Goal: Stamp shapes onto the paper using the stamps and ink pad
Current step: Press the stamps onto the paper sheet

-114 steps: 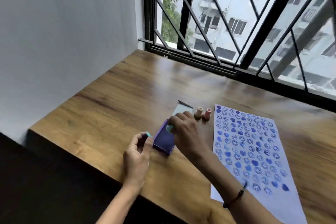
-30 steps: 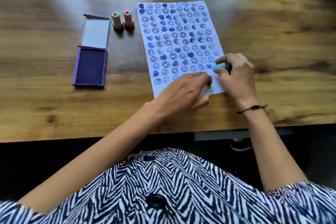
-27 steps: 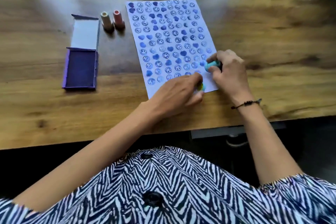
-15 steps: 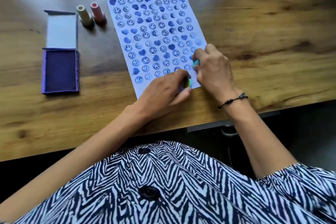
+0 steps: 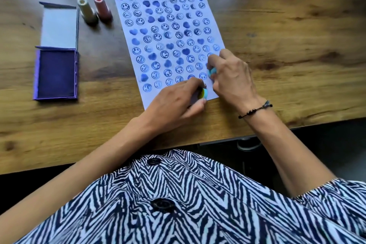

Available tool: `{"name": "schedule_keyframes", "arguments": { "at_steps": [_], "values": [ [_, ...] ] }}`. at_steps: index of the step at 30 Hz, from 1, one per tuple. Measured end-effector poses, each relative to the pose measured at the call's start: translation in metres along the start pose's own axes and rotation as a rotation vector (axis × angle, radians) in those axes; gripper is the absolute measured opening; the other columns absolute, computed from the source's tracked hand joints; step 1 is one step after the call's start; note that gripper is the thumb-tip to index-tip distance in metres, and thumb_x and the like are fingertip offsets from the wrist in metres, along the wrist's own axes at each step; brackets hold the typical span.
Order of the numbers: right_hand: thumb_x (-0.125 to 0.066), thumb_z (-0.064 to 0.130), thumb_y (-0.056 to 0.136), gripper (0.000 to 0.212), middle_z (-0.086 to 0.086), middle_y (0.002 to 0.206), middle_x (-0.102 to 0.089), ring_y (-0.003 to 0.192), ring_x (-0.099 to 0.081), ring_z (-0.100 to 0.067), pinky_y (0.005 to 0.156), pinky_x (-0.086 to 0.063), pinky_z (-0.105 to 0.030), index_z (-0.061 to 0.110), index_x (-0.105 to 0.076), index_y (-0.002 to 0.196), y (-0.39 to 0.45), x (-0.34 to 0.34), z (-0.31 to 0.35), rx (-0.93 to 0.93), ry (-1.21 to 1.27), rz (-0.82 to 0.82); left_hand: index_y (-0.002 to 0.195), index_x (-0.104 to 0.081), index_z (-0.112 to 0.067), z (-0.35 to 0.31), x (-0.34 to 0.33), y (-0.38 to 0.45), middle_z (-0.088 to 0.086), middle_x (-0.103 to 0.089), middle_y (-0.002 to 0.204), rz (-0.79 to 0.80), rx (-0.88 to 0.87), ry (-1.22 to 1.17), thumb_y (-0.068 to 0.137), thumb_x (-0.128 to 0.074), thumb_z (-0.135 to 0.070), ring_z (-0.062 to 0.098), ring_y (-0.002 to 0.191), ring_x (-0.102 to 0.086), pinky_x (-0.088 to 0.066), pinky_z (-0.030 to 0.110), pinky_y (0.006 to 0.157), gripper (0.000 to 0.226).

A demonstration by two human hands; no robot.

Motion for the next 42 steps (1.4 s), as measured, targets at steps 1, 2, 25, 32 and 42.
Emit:
{"name": "schedule_keyframes", "arguments": {
  "at_steps": [1, 2, 25, 32, 42],
  "values": [
    [-0.051, 0.0, 0.078, 0.018, -0.018, 0.096, -0.053, 0.074, -0.059, -0.042, 0.063, -0.052, -0.044, 0.007, -0.055, 0.094, 0.0, 0.0, 0.0, 0.0, 0.002, -0.003, 0.114, -0.049, -0.001, 0.0, 0.0, 0.0, 0.016, -0.065, 0.11, 0.003, 0.0, 0.004, 0.085, -0.032, -0.04, 0.029, 0.101, -0.062, -0.046, 0.045, 0.083, 0.051],
    [-0.05, -0.001, 0.078, 0.018, -0.018, 0.096, -0.053, 0.074, -0.059, -0.042, 0.062, -0.05, -0.043, 0.007, -0.055, 0.093, 0.0, -0.001, 0.0, 0.003, 0.001, -0.006, 0.114, -0.049, -0.001, 0.0, 0.0, 0.0, 0.016, -0.065, 0.109, 0.005, 0.001, 0.006, 0.085, -0.032, -0.04, 0.028, 0.1, -0.062, -0.047, 0.045, 0.083, 0.051],
    [-0.063, -0.002, 0.077, 0.023, 0.0, 0.072, -0.062, 0.056, -0.06, -0.012, 0.063, -0.058, -0.033, 0.021, -0.062, 0.076, -0.045, 0.041, -0.058, -0.433, 0.95, -0.258, 0.114, -0.049, -0.007, 0.01, 0.005, -0.002, 0.01, -0.067, 0.112, -0.048, 0.082, -0.194, 0.088, -0.05, -0.029, 0.024, 0.1, -0.063, -0.046, 0.037, 0.088, 0.034],
    [-0.066, 0.001, 0.079, 0.023, 0.0, 0.074, -0.062, 0.064, -0.058, -0.011, 0.059, -0.055, -0.022, 0.023, -0.062, 0.076, -0.046, 0.025, -0.03, -0.36, 1.03, -0.185, 0.111, -0.056, -0.007, 0.022, 0.019, -0.006, 0.001, -0.058, 0.103, -0.193, 0.209, -0.464, 0.088, -0.057, -0.016, 0.019, 0.101, -0.059, -0.045, 0.036, 0.097, 0.025],
    [-0.066, 0.001, 0.078, 0.015, -0.004, 0.078, -0.065, 0.07, -0.06, -0.013, 0.068, -0.054, -0.03, 0.013, -0.064, 0.086, -0.033, 0.018, -0.026, -0.367, 1.026, -0.178, 0.107, -0.058, -0.005, 0.023, 0.037, -0.02, 0.0, -0.061, 0.098, -0.283, 0.222, -0.404, 0.087, -0.058, -0.019, 0.013, 0.096, -0.059, -0.044, 0.021, 0.091, 0.024]
  ]
}}
Point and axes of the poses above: each hand's wrist, its own y-axis towards the middle knuckle, its own x-axis out of the back of the hand, z = x × y, the point moved 9 cm from there along y, towards the middle knuckle
